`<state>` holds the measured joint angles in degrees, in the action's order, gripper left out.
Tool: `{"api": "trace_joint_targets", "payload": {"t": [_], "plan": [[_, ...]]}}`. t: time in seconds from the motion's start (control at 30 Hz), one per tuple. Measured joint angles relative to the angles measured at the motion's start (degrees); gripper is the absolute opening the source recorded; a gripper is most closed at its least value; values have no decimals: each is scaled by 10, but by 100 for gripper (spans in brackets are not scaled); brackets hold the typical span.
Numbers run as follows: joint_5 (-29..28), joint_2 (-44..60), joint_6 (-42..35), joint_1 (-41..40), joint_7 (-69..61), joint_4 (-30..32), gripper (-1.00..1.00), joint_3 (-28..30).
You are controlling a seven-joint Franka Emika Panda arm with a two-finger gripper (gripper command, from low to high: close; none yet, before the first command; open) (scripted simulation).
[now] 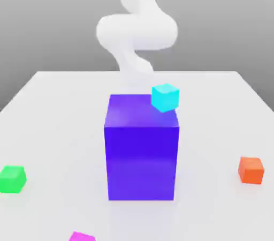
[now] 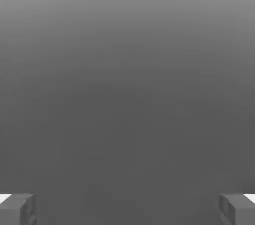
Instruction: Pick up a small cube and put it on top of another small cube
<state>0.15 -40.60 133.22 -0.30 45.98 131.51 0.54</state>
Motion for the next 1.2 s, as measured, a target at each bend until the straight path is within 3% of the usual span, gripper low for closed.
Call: {"api": "trace_joint_targets", "payload": {"t": [0.97, 1.1, 1.13, 1.2], "plan": [[41, 606, 167, -53, -1, -31, 0, 51], [53, 689, 219, -63, -8, -46, 0, 43], [57, 710, 235, -65, -11, -50, -100, 40], [57, 710, 235, -65, -11, -50, -100, 40]]}}
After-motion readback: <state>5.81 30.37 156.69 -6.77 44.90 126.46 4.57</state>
